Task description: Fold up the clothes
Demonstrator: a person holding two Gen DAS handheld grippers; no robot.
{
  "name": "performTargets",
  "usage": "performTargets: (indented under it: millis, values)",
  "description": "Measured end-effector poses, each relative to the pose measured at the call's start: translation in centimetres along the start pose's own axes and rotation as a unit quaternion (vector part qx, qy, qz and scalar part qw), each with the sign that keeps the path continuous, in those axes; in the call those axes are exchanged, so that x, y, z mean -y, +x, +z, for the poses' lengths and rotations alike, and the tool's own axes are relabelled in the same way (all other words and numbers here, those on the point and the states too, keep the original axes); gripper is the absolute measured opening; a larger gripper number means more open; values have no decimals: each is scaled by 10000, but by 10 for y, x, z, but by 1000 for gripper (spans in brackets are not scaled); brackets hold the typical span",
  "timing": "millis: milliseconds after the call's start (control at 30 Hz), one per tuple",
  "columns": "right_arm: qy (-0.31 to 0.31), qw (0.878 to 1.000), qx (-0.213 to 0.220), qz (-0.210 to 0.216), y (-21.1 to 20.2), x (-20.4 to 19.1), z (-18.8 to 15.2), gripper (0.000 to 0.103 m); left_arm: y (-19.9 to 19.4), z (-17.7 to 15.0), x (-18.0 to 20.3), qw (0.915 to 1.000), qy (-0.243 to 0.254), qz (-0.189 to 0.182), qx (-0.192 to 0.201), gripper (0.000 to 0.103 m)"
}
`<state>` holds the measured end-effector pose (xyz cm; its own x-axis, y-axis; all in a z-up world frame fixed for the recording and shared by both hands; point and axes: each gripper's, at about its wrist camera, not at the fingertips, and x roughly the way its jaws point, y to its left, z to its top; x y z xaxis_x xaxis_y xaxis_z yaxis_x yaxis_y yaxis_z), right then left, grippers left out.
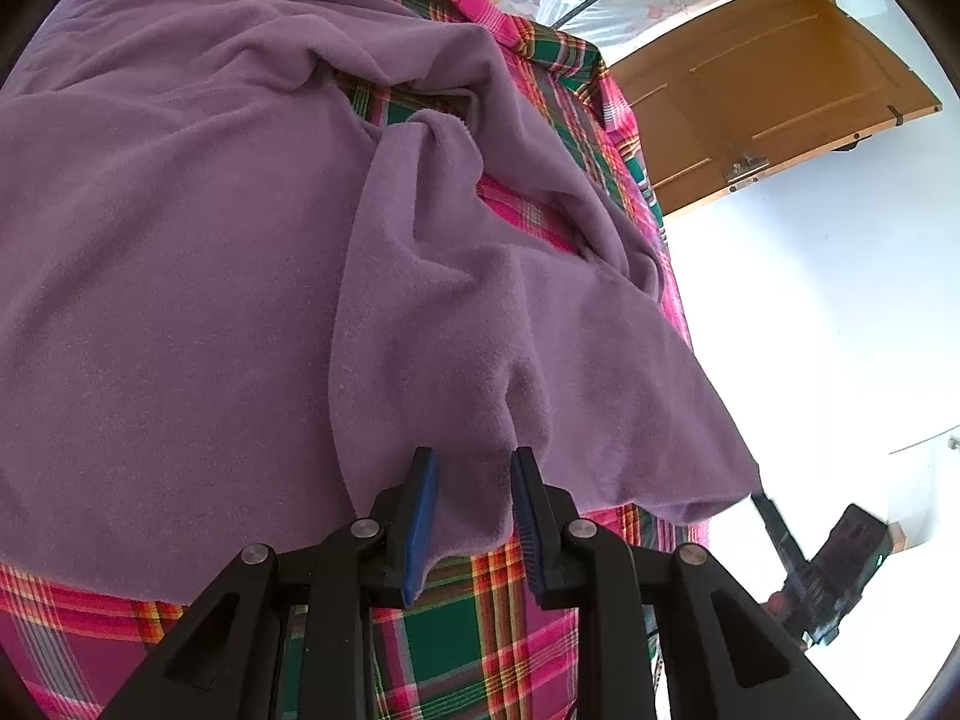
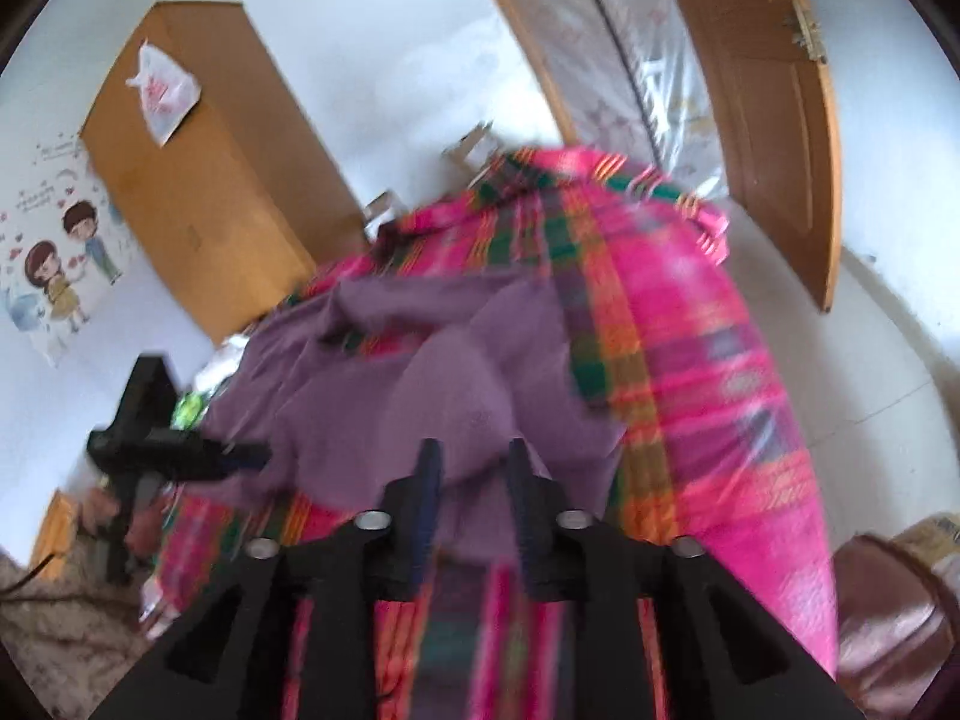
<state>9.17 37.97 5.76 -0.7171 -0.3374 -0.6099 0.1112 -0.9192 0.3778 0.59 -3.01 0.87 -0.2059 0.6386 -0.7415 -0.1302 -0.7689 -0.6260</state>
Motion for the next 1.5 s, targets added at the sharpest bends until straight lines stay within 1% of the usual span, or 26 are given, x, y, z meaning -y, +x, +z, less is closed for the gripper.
performTargets:
  millis: [67, 133, 200, 333, 467, 500, 533, 567, 600, 700, 800, 1000, 1100, 1233, 1400, 1500]
  values:
    - [66, 9997, -53, -227, 12, 13, 12, 30, 1, 1, 5, 10000, 54, -13, -20, 25]
    - [274, 9990, -182, -296, 25, 26, 20, 30, -1, 1, 10, 9999, 153, -38, -10, 25]
    - [414, 9990, -183, -63, 37, 35, 26, 30, -2, 3, 15, 9997, 250, -51, 41, 25]
    - [278, 9966, -752, 178, 74, 37, 33, 30, 6, 6, 26, 9991, 401, -60, -83, 25]
    - [155, 9934, -1009, 529, 89, 30, 33, 30, 22, 7, 36, 9982, 528, -95, -282, 25]
    - [110, 9932, -1015, 563, 91, 29, 35, 28, 26, 8, 37, 9980, 543, -85, -327, 25]
    - [57, 9934, -994, 565, 91, 28, 37, 15, 30, 8, 39, 9977, 557, -75, -371, 25]
    - [4, 9936, -972, 568, 91, 28, 40, 7, 33, 9, 39, 9977, 561, -65, -385, 25]
    - [-49, 9938, -951, 570, 92, 27, 43, 5, 35, 10, 40, 9976, 561, -55, -391, 25]
    - [-209, 9942, -886, 577, 93, 26, 51, 5, 42, 14, 41, 9976, 552, -50, -422, 25]
    - [-222, 9966, -694, 377, 89, 32, 65, 4, 45, 14, 38, 9975, 537, -58, -455, 25]
    - [-104, 9993, -352, -59, 96, 47, 92, 4, 48, 16, 34, 9974, 489, -62, -518, 25]
    - [-36, 9993, -145, -348, 100, 57, 108, 4, 49, 17, 35, 9973, 491, -58, -545, 25]
    - [40, 9980, 35, -630, 107, 69, 126, 4, 53, 19, 34, 9973, 458, -65, -571, 25]
    - [94, 9956, 188, -915, 117, 79, 145, 4, 52, 19, 33, 9973, 429, -91, -583, 25]
    - [147, 9944, 109, -1044, 126, 84, 147, 5, 51, 19, 34, 9974, 430, -110, -575, 25]
